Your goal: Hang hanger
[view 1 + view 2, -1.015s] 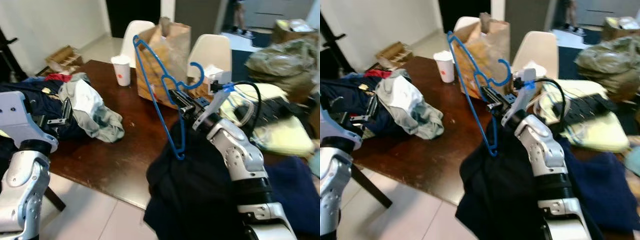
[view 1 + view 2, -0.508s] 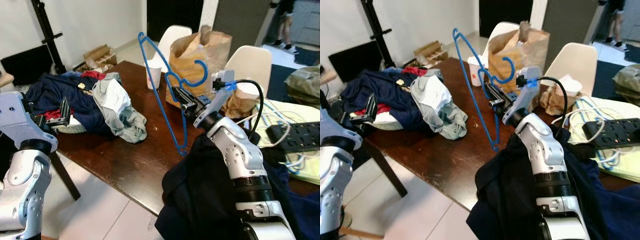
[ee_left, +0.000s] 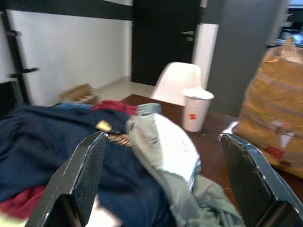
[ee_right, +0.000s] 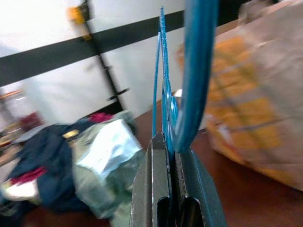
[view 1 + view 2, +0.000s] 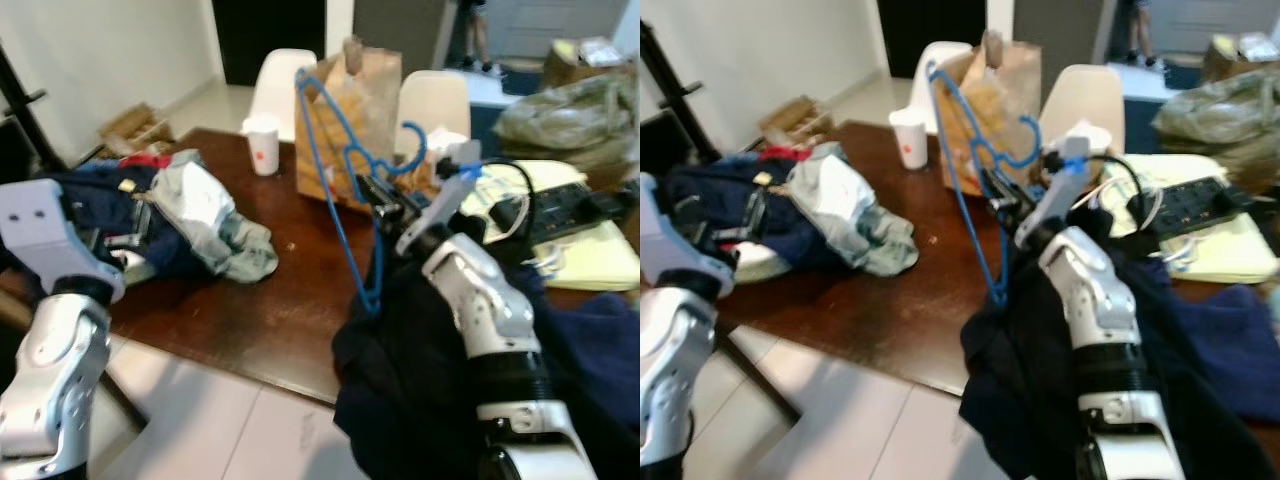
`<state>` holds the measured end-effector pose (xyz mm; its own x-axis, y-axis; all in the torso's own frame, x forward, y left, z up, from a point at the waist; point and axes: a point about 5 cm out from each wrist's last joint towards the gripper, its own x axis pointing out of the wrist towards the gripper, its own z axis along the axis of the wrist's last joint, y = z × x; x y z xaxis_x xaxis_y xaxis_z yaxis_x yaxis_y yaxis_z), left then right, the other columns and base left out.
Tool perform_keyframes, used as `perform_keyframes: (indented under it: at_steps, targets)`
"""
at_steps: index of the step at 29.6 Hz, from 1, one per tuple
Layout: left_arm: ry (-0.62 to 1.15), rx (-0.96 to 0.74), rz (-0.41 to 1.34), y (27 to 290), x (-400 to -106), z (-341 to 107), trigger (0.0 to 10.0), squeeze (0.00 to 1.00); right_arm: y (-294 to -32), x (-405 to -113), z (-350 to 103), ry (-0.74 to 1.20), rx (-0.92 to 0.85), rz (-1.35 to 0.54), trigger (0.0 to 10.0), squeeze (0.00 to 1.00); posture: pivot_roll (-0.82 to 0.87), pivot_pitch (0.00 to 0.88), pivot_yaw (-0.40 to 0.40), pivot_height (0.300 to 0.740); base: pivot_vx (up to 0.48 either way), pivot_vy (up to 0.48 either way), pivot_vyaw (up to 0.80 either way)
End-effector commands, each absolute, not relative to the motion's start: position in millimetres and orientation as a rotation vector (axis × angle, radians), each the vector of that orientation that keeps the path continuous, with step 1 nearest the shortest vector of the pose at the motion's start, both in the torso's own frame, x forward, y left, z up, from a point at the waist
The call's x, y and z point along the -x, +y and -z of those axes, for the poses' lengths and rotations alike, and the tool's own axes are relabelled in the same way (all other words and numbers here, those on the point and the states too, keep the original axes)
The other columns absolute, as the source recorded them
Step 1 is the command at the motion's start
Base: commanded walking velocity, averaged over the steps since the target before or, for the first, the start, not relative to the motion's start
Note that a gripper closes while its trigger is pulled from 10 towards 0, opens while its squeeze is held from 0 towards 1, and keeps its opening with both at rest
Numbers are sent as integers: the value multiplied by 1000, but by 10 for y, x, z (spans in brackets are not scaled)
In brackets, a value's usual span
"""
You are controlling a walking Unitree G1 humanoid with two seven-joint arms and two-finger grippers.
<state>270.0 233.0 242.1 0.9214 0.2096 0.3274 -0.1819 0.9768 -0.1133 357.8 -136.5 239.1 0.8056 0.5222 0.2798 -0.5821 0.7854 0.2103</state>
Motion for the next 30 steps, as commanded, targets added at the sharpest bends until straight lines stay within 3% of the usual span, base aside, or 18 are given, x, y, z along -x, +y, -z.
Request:
perform_keyframes:
  at_steps: [1,10,17,30]
  targets:
    - [-317,75,-225,2383,-2682,-2364,10000,0,-1274,-3576,-2409,-215,-289,-626,10000,0,-4,42,1,740,0,480,0]
    - [-322,85,-223,2391,-2691,-2381,10000,0,-1281,-3578,-2413,-217,-284,-621,10000,0,-6,40,3,740,0,465,0]
    - [-330,76,-214,2380,-2681,-2390,10000,0,-1283,-3575,-2406,-216,-284,-621,10000,0,-6,44,5,740,0,0,0]
    - [-326,71,-194,2335,-2671,-2374,10000,0,-1274,-3566,-2392,-210,-274,-626,10000,0,-9,50,5,740,472,0,0]
